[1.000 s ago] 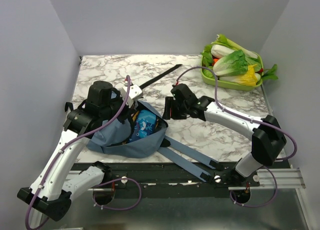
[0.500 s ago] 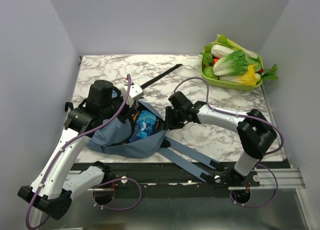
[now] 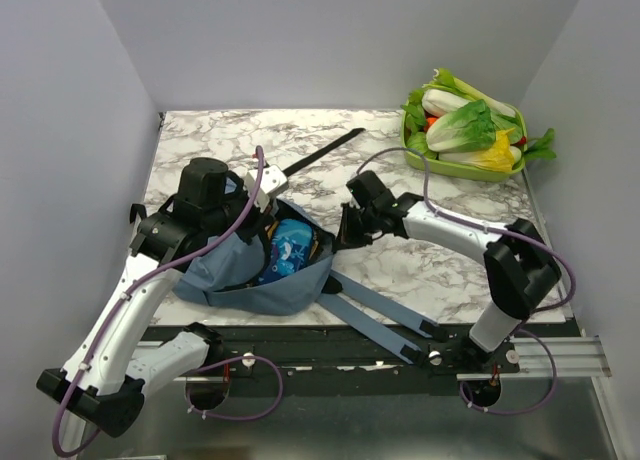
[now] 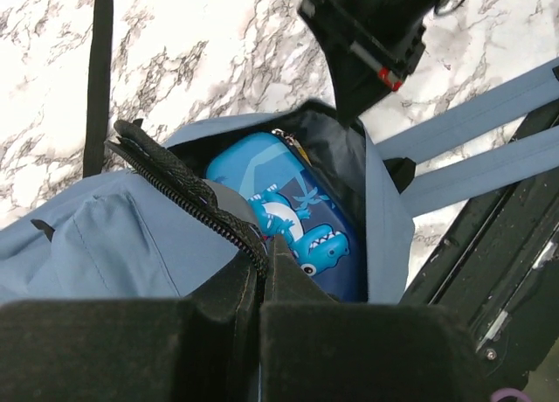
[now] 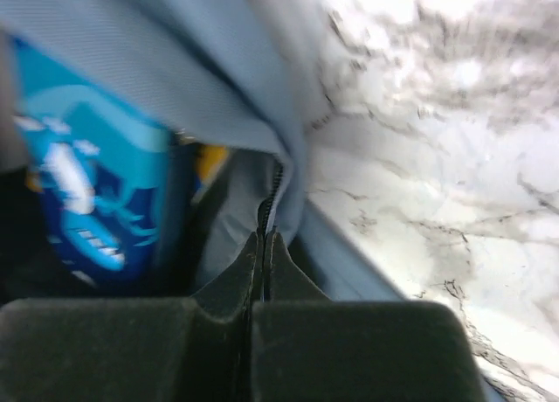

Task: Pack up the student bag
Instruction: Adjust the student bag at the center of the board.

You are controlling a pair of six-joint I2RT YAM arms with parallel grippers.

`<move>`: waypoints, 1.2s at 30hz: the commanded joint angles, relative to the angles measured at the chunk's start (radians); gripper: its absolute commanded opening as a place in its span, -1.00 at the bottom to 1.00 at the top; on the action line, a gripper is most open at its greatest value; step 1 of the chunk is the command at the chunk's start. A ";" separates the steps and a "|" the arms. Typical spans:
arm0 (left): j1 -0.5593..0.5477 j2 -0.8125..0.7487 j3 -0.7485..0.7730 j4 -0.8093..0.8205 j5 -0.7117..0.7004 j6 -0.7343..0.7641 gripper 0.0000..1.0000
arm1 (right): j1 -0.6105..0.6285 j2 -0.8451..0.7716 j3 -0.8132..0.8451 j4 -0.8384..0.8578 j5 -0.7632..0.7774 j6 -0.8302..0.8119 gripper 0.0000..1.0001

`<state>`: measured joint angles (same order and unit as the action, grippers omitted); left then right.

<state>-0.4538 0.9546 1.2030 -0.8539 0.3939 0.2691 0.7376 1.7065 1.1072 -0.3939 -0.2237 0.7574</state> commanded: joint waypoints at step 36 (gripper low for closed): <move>-0.180 0.610 0.445 0.161 0.046 0.012 -0.35 | 0.238 -0.825 -0.267 0.199 0.254 -0.594 0.03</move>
<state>-0.6254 1.5642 1.6207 -0.7242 0.4091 0.2989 0.8795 0.8764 0.7685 -0.1879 0.0669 0.3210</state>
